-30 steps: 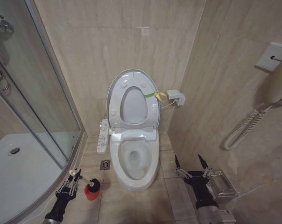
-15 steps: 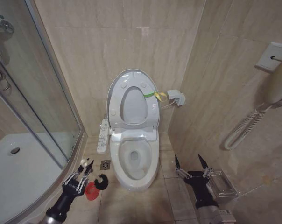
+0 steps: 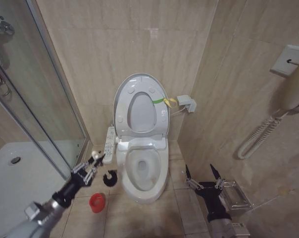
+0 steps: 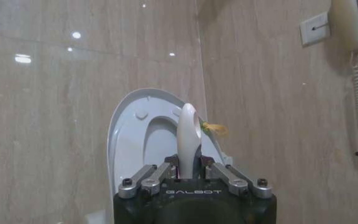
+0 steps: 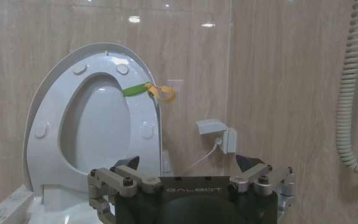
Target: Open the toilet lid, clean the toilet bowl with a toilet brush, close the toilet lid, and flush.
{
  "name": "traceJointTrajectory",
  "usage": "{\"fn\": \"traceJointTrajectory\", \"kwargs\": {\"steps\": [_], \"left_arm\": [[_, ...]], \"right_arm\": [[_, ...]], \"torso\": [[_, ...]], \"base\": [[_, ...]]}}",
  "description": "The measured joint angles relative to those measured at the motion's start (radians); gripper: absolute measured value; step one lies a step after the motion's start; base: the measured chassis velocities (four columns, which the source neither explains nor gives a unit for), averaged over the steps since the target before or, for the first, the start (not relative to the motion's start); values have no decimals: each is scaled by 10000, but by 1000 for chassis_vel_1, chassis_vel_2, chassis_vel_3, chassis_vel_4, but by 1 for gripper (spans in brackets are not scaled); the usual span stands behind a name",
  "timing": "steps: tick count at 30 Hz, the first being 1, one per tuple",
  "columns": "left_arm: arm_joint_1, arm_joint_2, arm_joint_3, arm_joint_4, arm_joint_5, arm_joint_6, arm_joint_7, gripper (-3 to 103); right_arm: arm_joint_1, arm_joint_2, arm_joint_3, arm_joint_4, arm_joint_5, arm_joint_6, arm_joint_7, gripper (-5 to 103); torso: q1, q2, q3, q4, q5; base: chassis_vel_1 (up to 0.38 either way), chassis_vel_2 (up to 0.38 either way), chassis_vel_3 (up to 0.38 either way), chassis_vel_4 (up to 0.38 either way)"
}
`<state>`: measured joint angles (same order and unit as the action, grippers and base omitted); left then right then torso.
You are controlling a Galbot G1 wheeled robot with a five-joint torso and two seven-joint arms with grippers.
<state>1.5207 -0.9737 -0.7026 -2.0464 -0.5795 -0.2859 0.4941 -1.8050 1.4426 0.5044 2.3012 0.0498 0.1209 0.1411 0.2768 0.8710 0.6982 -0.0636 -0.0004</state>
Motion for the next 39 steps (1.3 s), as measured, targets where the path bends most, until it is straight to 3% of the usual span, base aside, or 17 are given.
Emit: {"fn": "traceJointTrajectory", "kwargs": {"steps": [3,7,20,29,39], "left_arm": [[-652,603,240,434,-398,122,15,21],[-1328,919,645,969,-567,137,140,21],[-4097,1272,3074,2759,-780,110,317,21],[-6015,1163,4717,3745,-914,125,416,21],[-7897,340,6934,5341,-834,76,412,21]], "right_arm": [[0,-1,0,0,0,0,0,100],[0,0,1,0,0,0,0,100],[0,0,0,0,0,0,0,100],[0,-1,0,0,0,0,0,100],[0,-1,1,0,0,0,0,100]], "torso": [[0,0,0,1,0],[0,0,0,1,1],[0,0,0,2,2],[0,0,0,3,3],[0,0,0,2,4]], "base": [[0,0,0,0],[0,0,0,0],[0,0,0,0],[0,0,0,0],[0,0,0,0]]}}
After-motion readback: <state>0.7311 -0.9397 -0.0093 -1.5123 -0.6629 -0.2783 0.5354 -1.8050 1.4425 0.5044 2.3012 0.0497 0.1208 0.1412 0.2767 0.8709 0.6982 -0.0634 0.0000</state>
